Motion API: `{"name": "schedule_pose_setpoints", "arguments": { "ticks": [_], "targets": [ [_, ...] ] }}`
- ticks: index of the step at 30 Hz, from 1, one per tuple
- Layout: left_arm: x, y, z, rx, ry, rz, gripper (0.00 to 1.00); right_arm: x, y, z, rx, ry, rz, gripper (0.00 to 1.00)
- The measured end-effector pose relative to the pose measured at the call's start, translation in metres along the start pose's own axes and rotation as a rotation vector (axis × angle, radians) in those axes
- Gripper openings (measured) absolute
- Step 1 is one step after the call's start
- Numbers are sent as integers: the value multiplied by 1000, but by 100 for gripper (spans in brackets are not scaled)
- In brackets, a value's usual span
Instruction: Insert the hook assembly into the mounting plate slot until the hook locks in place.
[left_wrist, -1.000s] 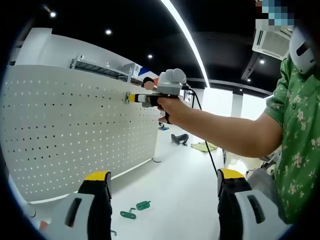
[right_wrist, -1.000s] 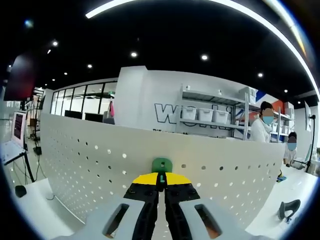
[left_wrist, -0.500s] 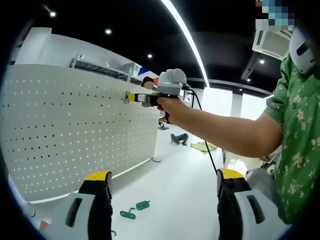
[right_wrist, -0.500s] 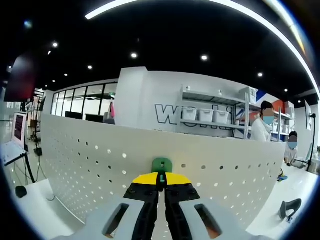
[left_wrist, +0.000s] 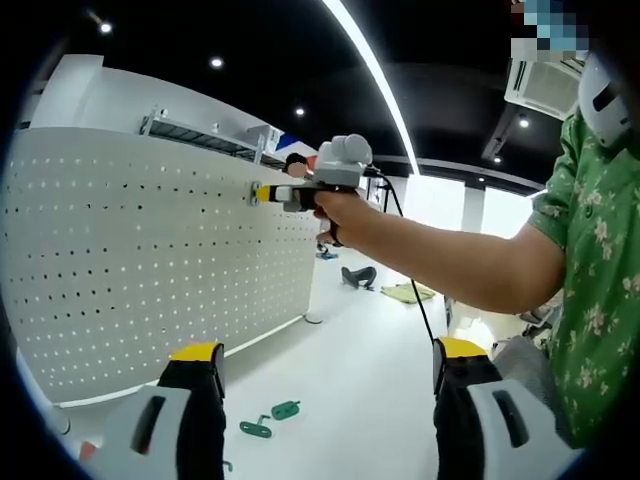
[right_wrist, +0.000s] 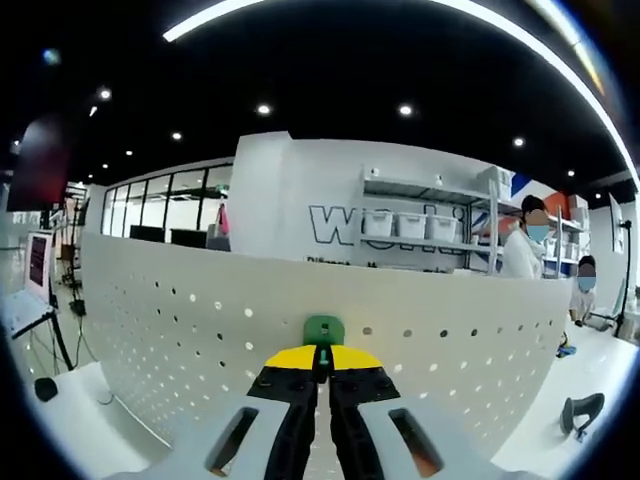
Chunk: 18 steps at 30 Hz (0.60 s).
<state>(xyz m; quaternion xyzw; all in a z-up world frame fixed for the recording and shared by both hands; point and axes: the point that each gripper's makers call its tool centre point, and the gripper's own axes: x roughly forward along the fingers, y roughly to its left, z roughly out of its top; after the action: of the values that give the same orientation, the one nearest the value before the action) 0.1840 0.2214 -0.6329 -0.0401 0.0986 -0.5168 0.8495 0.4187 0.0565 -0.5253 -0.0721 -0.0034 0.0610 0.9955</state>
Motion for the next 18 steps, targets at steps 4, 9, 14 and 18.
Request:
{"name": "schedule_pose_setpoints", "arguments": {
  "ticks": [4, 9, 14, 18],
  "targets": [
    [1, -1, 0, 2, 2, -3, 88, 1, -2, 0, 38, 8, -5, 2],
    [0, -1, -1, 2, 6, -3, 88, 2, -2, 0, 62, 47, -17, 1],
    [-1, -1, 1, 4, -1, -2, 88, 1, -3, -1, 90, 66, -22, 1],
    [-1, -2, 0, 4, 0, -4, 87, 1, -2, -2, 98, 83, -20, 1]
  ]
}}
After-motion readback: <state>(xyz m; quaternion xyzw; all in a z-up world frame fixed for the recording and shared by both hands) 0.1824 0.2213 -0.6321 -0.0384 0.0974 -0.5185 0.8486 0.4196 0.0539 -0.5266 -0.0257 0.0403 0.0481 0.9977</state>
